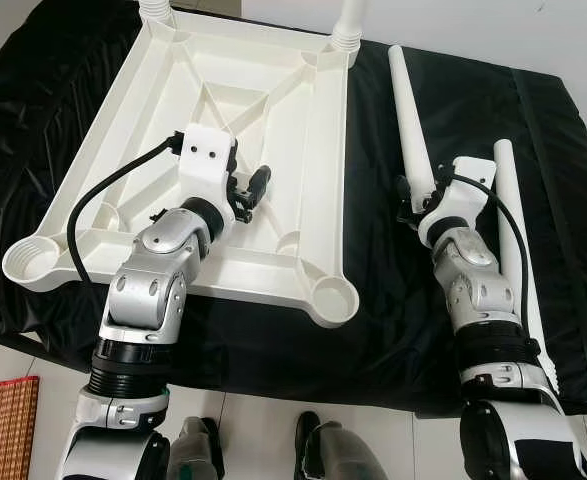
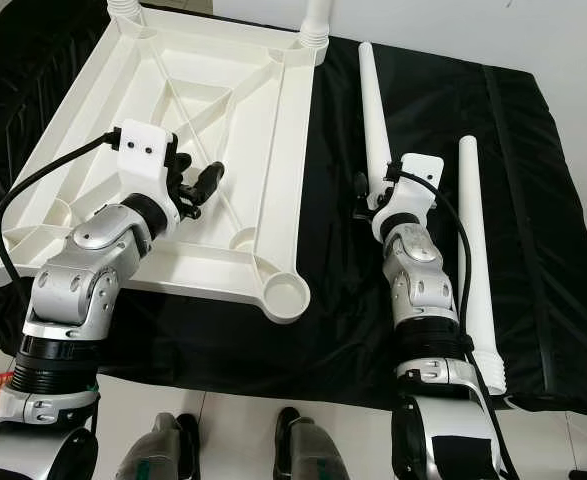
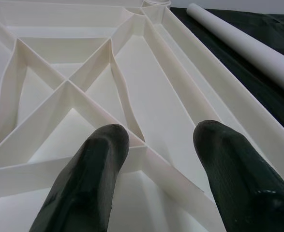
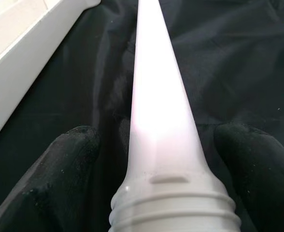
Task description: Building children table
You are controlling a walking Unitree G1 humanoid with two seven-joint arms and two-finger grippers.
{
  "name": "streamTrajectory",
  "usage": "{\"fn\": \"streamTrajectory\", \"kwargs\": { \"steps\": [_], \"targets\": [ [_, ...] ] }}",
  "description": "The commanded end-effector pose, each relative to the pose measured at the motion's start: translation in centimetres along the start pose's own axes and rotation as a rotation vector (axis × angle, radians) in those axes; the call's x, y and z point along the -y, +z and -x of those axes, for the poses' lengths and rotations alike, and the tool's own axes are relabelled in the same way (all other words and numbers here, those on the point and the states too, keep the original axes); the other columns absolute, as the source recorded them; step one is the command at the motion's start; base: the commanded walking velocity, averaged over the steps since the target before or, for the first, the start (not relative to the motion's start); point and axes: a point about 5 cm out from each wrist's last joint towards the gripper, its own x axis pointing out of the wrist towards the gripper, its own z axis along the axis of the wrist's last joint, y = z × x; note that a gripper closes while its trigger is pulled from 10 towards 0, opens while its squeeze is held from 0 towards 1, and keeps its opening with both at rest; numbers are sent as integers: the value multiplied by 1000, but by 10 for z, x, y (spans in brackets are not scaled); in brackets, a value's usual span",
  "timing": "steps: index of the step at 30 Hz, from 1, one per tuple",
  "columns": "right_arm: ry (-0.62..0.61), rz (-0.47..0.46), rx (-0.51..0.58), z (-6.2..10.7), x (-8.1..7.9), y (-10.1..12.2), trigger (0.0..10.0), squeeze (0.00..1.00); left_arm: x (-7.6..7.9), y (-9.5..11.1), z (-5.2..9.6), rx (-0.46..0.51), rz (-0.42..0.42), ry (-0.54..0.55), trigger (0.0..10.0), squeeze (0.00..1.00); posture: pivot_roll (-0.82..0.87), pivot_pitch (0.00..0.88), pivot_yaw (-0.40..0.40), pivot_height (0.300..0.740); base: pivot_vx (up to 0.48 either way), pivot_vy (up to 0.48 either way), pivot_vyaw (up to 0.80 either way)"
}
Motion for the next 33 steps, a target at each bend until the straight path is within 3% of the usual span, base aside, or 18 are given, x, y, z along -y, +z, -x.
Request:
{"fn": "streamTrajectory", "kwargs": {
  "steps": [1, 11, 12, 14, 15, 24, 25, 26, 27, 28, 29, 33],
  "targets": [
    [-12, 2, -52, 4, 4, -14, 10000, 0, 3, -2, 2, -9, 11, -18, 10000, 0, 75, 278, -48, 740, 0, 0, 0],
    [-6, -25, -73, 5, 5, -19, 10000, 0, 5, -1, 1, -9, 6, -26, 10000, 0, 73, 263, -53, 740, 0, 0, 0],
    [-6, -36, -83, 6, 5, -21, 2745, 0, 5, -1, 2, -8, 2, -31, 10000, 0, 73, 256, -56, 740, 0, 0, 0],
    [-6, -44, -91, 6, 5, -22, 2745, 0, 6, 0, 2, -7, -1, -34, 10000, 0, 73, 256, -56, 740, 0, 0, 0],
    [-13, -47, -97, 7, 7, -25, 0, 0, 6, 0, 2, -7, -1, -38, 10000, 0, 76, 250, -58, 740, 0, 0, 0],
    [-52, -108, -106, 8, 12, -26, 0, 0, 6, 0, 1, -2, 1, -41, 10000, 0, 78, 222, -62, 740, 0, 0, 0],
    [-71, -116, -56, 9, 13, -22, 0, 0, 7, 1, 1, 0, 11, -51, 10000, 0, 80, 215, -64, 740, 0, 0, 0],
    [-77, -122, -4, 10, 13, -16, 10000, 0, 7, 2, 1, 6, 21, -62, 10000, 0, 80, 215, -64, 740, 0, 0, 0],
    [-91, -133, 89, 14, 12, -8, 10000, 0, 6, 3, 0, 11, 40, -77, 10000, 0, 77, 201, -64, 740, 0, 0, 0],
    [-91, -133, 89, 14, 12, -8, 10000, 0, 6, 3, 0, 11, 40, -77, 10000, 0, 77, 201, -64, 740, 0, 0, 0],
    [-102, -114, 167, 18, 11, -1, 10000, 0, 5, 3, 0, 15, 49, -90, 10000, 0, 77, 201, -64, 740, 0, 0, 0],
    [-86, -108, 198, 22, 8, 0, 10000, 0, 4, 2, 0, 9, 36, -102, 10000, 0, 74, 190, -65, 740, 0, 0, 0]
  ]
}}
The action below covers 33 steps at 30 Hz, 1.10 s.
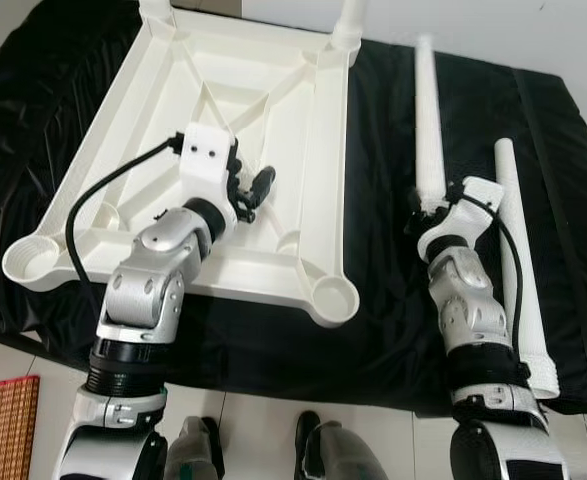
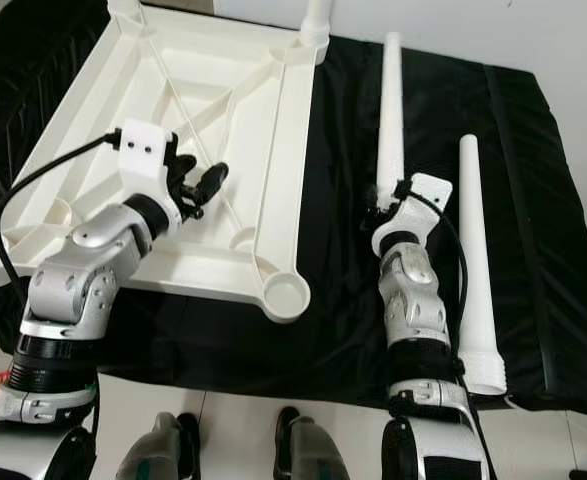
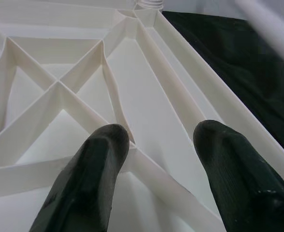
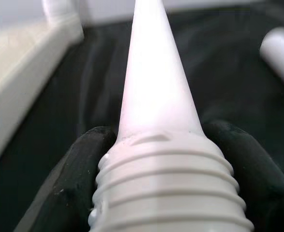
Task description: Building children table
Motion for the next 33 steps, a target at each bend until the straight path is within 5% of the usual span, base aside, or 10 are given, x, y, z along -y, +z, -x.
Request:
{"fn": "streamTrajectory", "kwargs": {
  "steps": [1, 9, 12, 19, 20, 21, 30, 31, 32, 33],
  "targets": [
    [5, -5, 49, 6, 1, 3, 10000, 0, 4, -1, -1, -4, -7, -79, 10000, 0, 71, 189, -64, 740, 0, 0, 0],
    [35, 9, 107, 11, 0, 8, 10000, 0, 4, -3, -3, -11, 1, -107, 10000, 0, 63, 183, -62, 740, 0, 0, 0],
    [105, 28, 215, 21, -9, 21, 10000, 0, 7, 4, -5, 18, 88, -188, 10000, 0, 62, 173, -63, 740, 0, 0, 0],
    [131, 31, 272, 30, -14, 27, 10000, 0, 10, 10, -5, 34, 90, -284, 10000, 12, 60, 169, -61, 740, 0, 0, 0],
    [143, 28, 280, 33, -16, 28, 10000, 0, 11, 11, -5, 36, 83, -310, 10000, 757, 59, 168, -58, 740, 0, 0, 0],
    [163, 31, 290, 35, -19, 29, 10000, 0, 14, 12, -6, 37, 86, -349, 10000, 1000, 56, 166, -55, 740, 0, 0, 0],
    [226, 46, 303, 40, -25, 32, 10000, 0, 25, 18, -9, 33, 138, -471, 10000, 1000, 54, 165, -52, 740, 0, 0, 0],
    [243, 52, 307, 41, -27, 33, 10000, 0, 29, 20, -10, 40, 146, -513, 10000, 192, 54, 165, -52, 740, 0, 0, 0],
    [273, 54, 307, 42, -30, 34, 10000, 0, 33, 23, -11, 44, 194, -555, 10000, 0, 54, 165, -52, 740, 0, 0, 0],
    [297, 56, 305, 43, -32, 33, 10000, 0, 37, 27, -12, 51, 239, -592, 10000, 0, 53, 164, -50, 740, 0, 0, 0]
  ]
}}
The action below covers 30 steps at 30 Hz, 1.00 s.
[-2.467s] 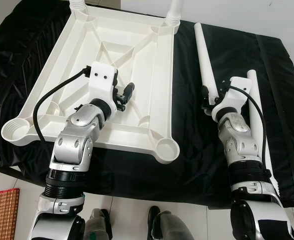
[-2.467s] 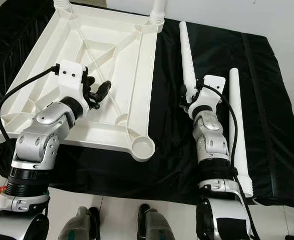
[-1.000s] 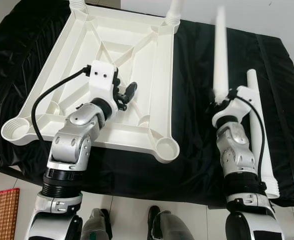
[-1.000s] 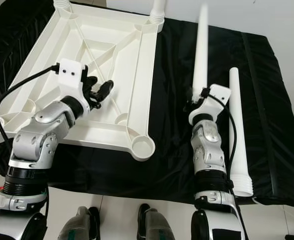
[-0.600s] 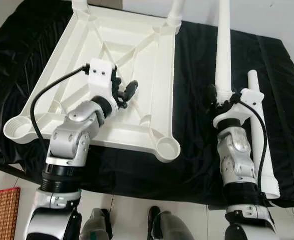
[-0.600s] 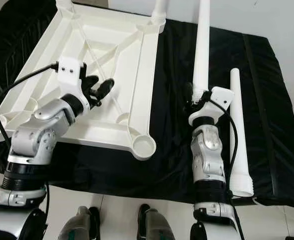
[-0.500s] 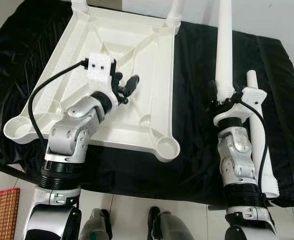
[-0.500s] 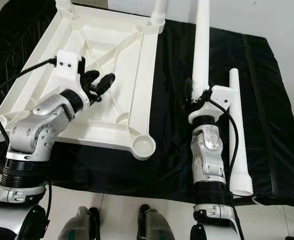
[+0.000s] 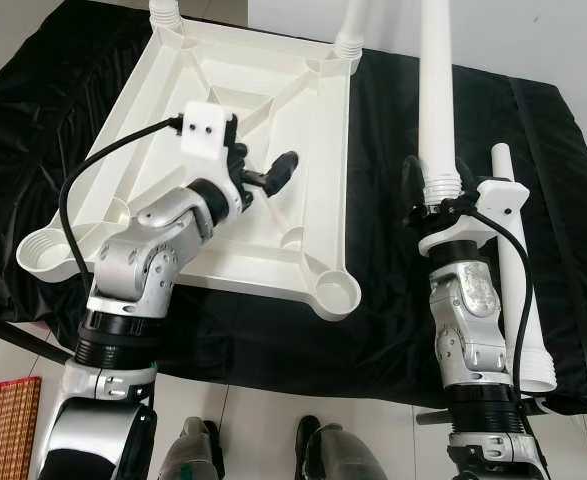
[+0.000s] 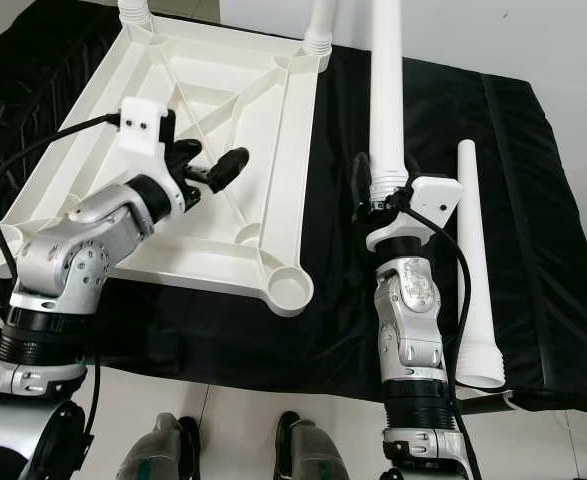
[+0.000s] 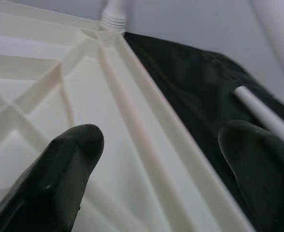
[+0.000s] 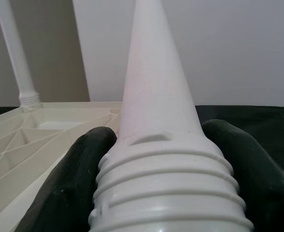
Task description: Building children table
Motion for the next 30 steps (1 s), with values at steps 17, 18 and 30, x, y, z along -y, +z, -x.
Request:
{"fn": "streamTrajectory", "kwargs": {
  "steps": [17, 18, 30],
  "targets": [
    [224, -33, -12, 6, -25, 3, 10000, 0, 40, 26, -23, 25, 312, -568, 10000, 0, 46, 161, -51, 740, 0, 0, 0],
    [241, -38, -15, 6, -27, 3, 10000, 0, 40, 28, -25, 22, 329, -571, 10000, 0, 46, 161, -51, 740, 0, 0, 0],
    [358, -54, -30, 11, -42, 3, 10000, 0, 42, 27, -38, -6, 383, -581, 10000, 0, 34, 153, -45, 740, 0, 0, 0]
  ]
}}
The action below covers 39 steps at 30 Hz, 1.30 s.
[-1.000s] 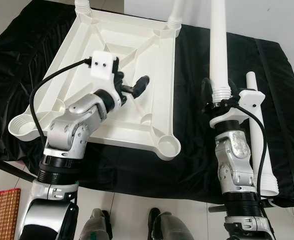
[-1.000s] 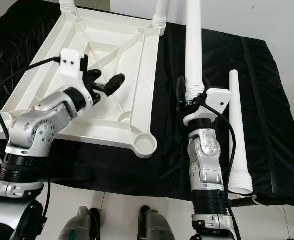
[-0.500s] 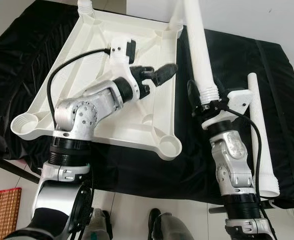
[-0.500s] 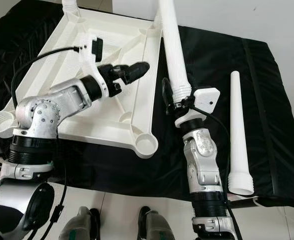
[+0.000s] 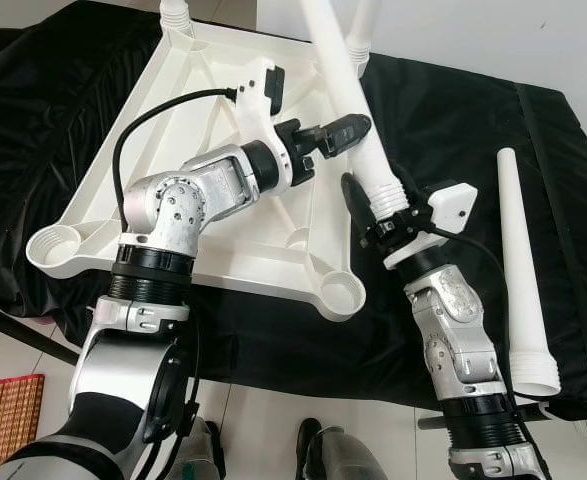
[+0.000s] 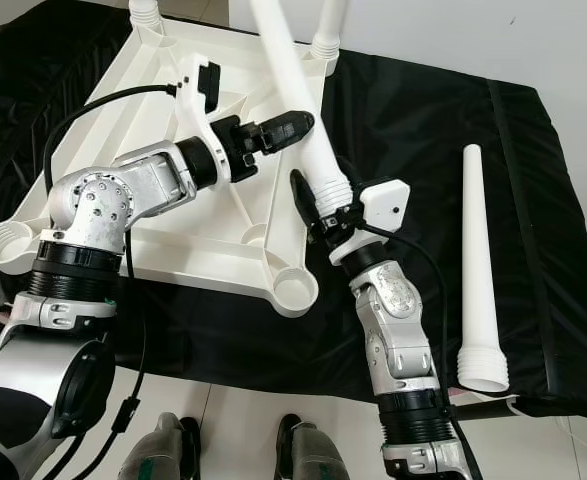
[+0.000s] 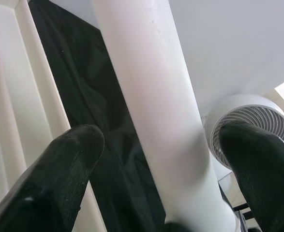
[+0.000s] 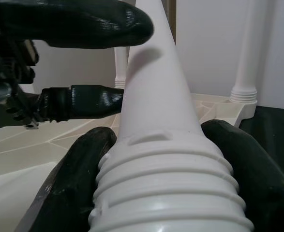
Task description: Building children table
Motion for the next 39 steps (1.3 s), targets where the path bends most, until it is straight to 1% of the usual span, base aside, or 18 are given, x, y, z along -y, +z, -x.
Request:
{"fn": "streamTrajectory", "kwargs": {
  "steps": [1, 6, 9, 14, 19, 20, 21, 22, 23, 30, 32, 35, 36, 39],
  "targets": [
    [33, -1, 11, 2, -4, 3, 10000, 0, 21, -2, -2, -12, 1, -344, 10000, 0, 34, 153, -45, 740, 0, 0, 0],
    [75, -6, 7, 4, -9, 4, 10000, 0, 17, 3, -5, -4, 9, -327, 10000, 0, 29, 152, -44, 740, 0, 0, 0],
    [115, -3, -5, 7, -14, 2, 10000, 0, 13, 13, -9, 11, 35, -296, 10000, 0, 26, 144, -41, 740, 0, 0, 0],
    [117, 1, -14, 9, -14, 1, 10000, 0, 12, 21, -9, 28, 42, -286, 10000, 0, 26, 144, -41, 740, 0, 0, 0],
    [114, 4, -18, 10, -14, 0, 10000, 0, 12, 23, -9, 29, 50, -285, 10000, 0, 24, 139, -35, 740, 0, 0, 0],
    [113, 5, -19, 10, -14, 0, 10000, 0, 12, 24, -9, 30, 51, -286, 8235, 0, 25, 138, -36, 740, 0, 0, 0],
    [113, 6, -20, 10, -14, 0, 10000, 0, 12, 24, -10, 31, 57, -287, 3451, 0, 25, 138, -36, 740, 0, 0, 0],
    [113, 6, -20, 10, -14, 0, 10000, 0, 12, 24, -10, 31, 57, -287, 3451, 0, 25, 138, -36, 740, 0, 0, 0],
    [112, 8, -20, 10, -13, 0, 10000, 0, 13, 22, -10, 29, 59, -291, 0, 0, 27, 138, -35, 740, 0, 0, 0],
    [102, 15, -16, 8, -12, 1, 10000, 0, 15, 21, -11, 35, 79, -306, 0, 0, 27, 144, -36, 740, 0, 0, 0],
    [100, 16, -14, 8, -11, 2, 10000, 0, 15, 21, -11, 32, 70, -309, 0, 0, 28, 147, -37, 740, 0, 0, 0],
    [98, 16, -12, 7, -11, 2, 10000, 0, 13, 19, -12, 25, 71, -289, 0, 0, 28, 147, -37, 740, 0, 0, 0],
    [101, 12, -9, 7, -11, 3, 10000, 0, 11, 21, -14, 28, 87, -265, 0, 0, 32, 154, -40, 740, 0, 0, 0],
    [101, 10, -8, 6, -10, 3, 10000, 0, 10, 22, -15, 30, 90, -251, 0, 0, 32, 154, -40, 740, 0, 0, 0]
  ]
}}
